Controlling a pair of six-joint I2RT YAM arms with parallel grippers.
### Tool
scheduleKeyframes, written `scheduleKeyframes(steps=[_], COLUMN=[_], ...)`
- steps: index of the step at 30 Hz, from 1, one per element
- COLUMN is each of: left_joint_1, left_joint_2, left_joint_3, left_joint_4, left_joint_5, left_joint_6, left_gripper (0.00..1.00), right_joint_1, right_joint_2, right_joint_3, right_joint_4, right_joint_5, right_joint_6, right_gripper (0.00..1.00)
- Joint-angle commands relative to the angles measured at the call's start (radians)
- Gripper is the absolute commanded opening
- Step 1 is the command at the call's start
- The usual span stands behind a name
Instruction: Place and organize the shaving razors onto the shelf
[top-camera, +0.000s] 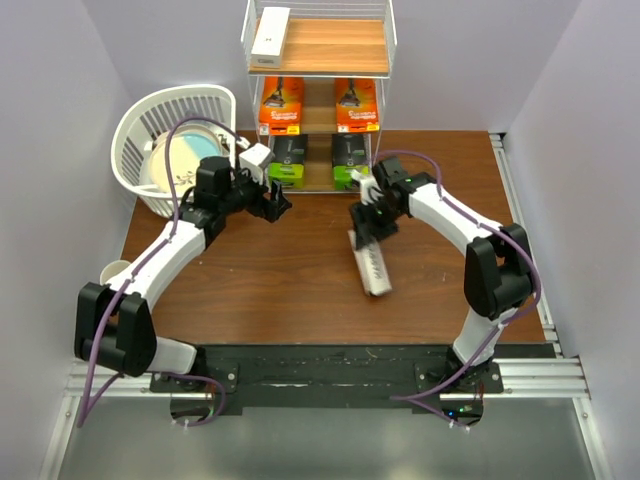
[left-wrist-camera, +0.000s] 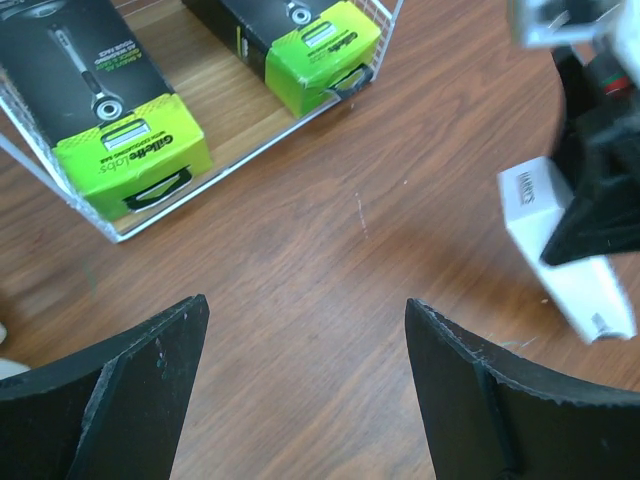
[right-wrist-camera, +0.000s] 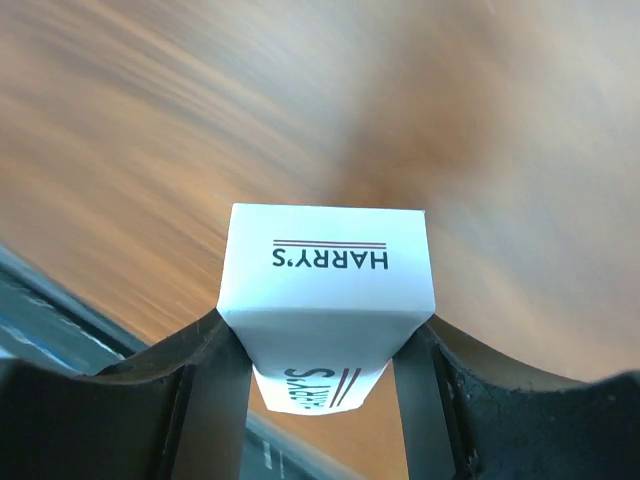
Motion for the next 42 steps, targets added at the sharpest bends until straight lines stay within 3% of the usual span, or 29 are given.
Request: scheduleKeyframes(steps=[1, 6, 12, 15, 17, 18, 19, 21, 22, 24, 26, 27, 28, 29, 30, 31, 33, 34, 38, 42], left_joint_1=[0.005, 0.005, -0.001, -0.005, -0.022, -0.028, -0.033, -0.036, -0.036, -0.061, -0.1, -0.111, -0.12, -0.136, -0.142, -0.147, -0.156, -0.159, -0.171, -0.191], left_joint_2=[-0.067, -0.097, -0.072, -0.027, 0.011, 0.025, 0.039, 0.086, 0.102, 0.163, 0.233, 0.255, 0.273, 0.299, 0.31, 0.318, 0.338, 0.346, 0.373, 0.39], left_joint_3=[-0.013, -0.038, -0.087, -0.18, -0.258, -0.281, -0.318, -0.351, -0.383, -0.394, -0.36, -0.354, -0.358, -0.361, -0.36, -0.355, -0.354, -0.349, -0.325, -0.291], left_joint_4=[-0.033, -0.063, -0.08, 0.044, 0.221, 0.277, 0.374, 0.494, 0.635, 0.749, 0.771, 0.786, 0.847, 0.878, 0.889, 0.886, 0.894, 0.897, 0.871, 0.854], left_joint_5=[-0.027, -0.035, 0.15, 0.281, 0.381, 0.409, 0.434, 0.532, 0.561, 0.617, 0.626, 0.62, 0.611, 0.583, 0.569, 0.553, 0.513, 0.502, 0.454, 0.454], left_joint_6=[0.079, 0.11, 0.029, -0.198, -0.273, -0.327, -0.346, -0.388, -0.451, -0.494, -0.487, -0.501, -0.516, -0.528, -0.524, -0.518, -0.51, -0.511, -0.508, -0.476], left_gripper=[0.85, 0.85, 0.86, 0.93, 0.98, 1.0, 1.0, 1.0, 1.0, 1.0, 1.0, 1.0, 1.0, 1.0, 1.0, 1.0, 0.99, 0.98, 0.94, 0.9], right_joint_1=[0.037, 0.03, -0.008, -0.02, -0.031, -0.035, -0.039, -0.057, -0.065, -0.083, -0.092, -0.097, -0.104, -0.121, -0.123, -0.128, -0.146, -0.154, -0.2, -0.22], right_joint_2=[-0.065, 0.085, 0.243, 0.254, 0.249, 0.245, 0.237, 0.232, 0.231, 0.232, 0.257, 0.266, 0.274, 0.297, 0.311, 0.326, 0.36, 0.364, 0.332, 0.219], right_joint_3=[0.004, 0.004, -0.048, -0.068, -0.09, -0.104, -0.12, -0.161, -0.173, -0.203, -0.194, -0.177, -0.151, -0.067, -0.021, 0.03, 0.132, 0.139, 0.112, -0.006], right_joint_4=[0.346, 0.408, 0.67, 0.794, 0.933, 1.008, 1.172, 1.327, 1.433, 1.451, 1.312, 1.196, 0.862, 0.668, 0.497, 0.164, -0.055, -0.119, -0.125, 0.058], right_joint_5=[-0.474, -0.752, -0.932, -0.979, -1.03, -1.05, -1.065, -1.105, -1.114, -1.136, -1.156, -1.136, -1.11, -1.09, -1.076, -1.041, -1.01, -0.977, -0.903, -0.757], right_joint_6=[-0.091, -0.108, 0.181, 0.321, 0.407, 0.535, 0.6, 0.718, 0.793, 0.777, 0.69, 0.515, 0.384, 0.238, -0.058, -0.211, -0.434, -0.493, -0.48, -0.338], right_gripper=[0.38, 0.44, 0.46, 0.47, 0.49, 0.49, 0.49, 0.5, 0.51, 0.54, 0.6, 0.72, 0.88, 0.95, 0.99, 0.99, 0.99, 0.99, 0.99, 0.99])
